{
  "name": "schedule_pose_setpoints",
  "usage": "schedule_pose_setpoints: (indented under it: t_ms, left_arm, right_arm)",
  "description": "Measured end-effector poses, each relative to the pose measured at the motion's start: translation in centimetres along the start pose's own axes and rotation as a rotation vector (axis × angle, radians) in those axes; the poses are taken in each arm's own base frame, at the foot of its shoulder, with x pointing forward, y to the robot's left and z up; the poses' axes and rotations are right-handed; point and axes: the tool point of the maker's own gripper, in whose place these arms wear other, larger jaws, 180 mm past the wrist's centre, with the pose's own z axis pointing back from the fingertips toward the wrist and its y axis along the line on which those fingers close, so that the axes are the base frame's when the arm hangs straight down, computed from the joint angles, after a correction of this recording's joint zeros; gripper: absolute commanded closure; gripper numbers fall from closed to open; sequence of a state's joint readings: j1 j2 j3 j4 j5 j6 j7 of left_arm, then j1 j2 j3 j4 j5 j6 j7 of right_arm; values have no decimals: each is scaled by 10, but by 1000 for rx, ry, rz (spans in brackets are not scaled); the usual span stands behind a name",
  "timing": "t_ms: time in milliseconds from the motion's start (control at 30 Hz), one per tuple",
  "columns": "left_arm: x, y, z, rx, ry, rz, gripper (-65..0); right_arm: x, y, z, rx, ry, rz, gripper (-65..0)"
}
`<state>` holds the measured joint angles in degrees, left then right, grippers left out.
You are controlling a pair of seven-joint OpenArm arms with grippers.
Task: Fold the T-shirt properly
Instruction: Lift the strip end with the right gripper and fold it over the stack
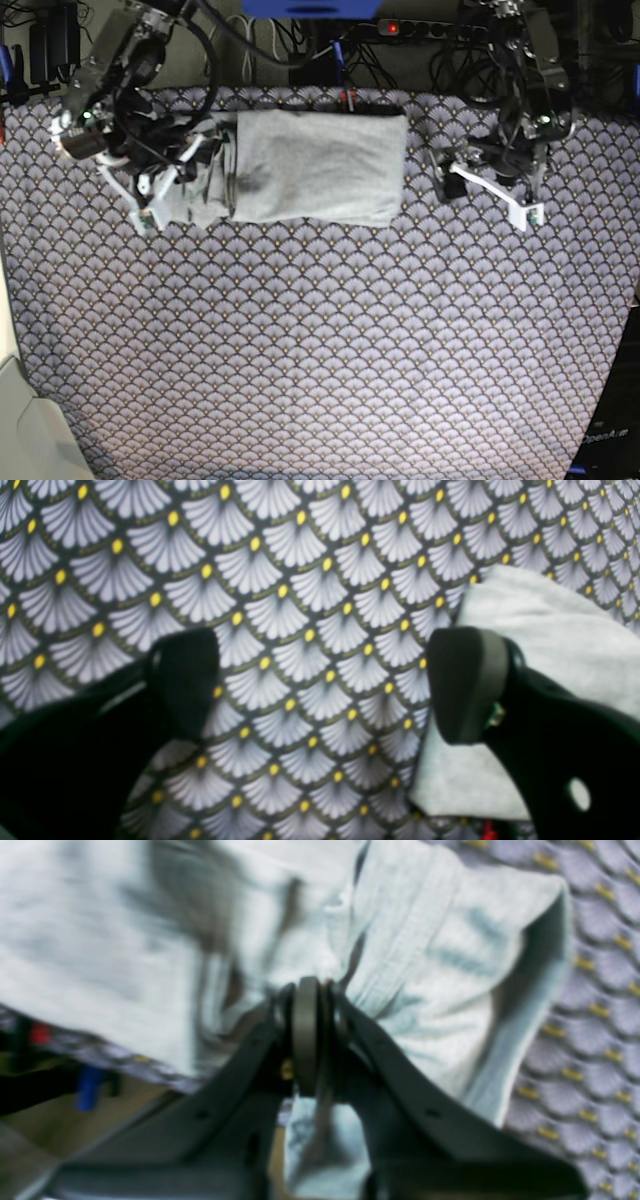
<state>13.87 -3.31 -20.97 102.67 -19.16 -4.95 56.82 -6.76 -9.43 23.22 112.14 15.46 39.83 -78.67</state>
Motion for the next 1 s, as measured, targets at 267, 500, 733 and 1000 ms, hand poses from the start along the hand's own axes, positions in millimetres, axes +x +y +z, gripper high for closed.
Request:
schedule_pose_setpoints:
  t_ms: [267, 500, 733, 1000]
  left_arm:
    - [-5, 16, 5, 33, 20, -31, -650]
    - [-3, 18, 5, 36, 13, -33, -650]
    - [-3, 17, 5, 36, 12, -34, -650]
    - [16, 30, 24, 71, -44, -70, -650]
  right_arm:
    - [19, 22, -5, 54, -24, 86, 0]
    - [43, 67, 5, 270, -175, 74, 0]
    - [60, 122, 13, 467, -289, 111, 0]
    - [63, 166, 13, 594, -333, 137, 0]
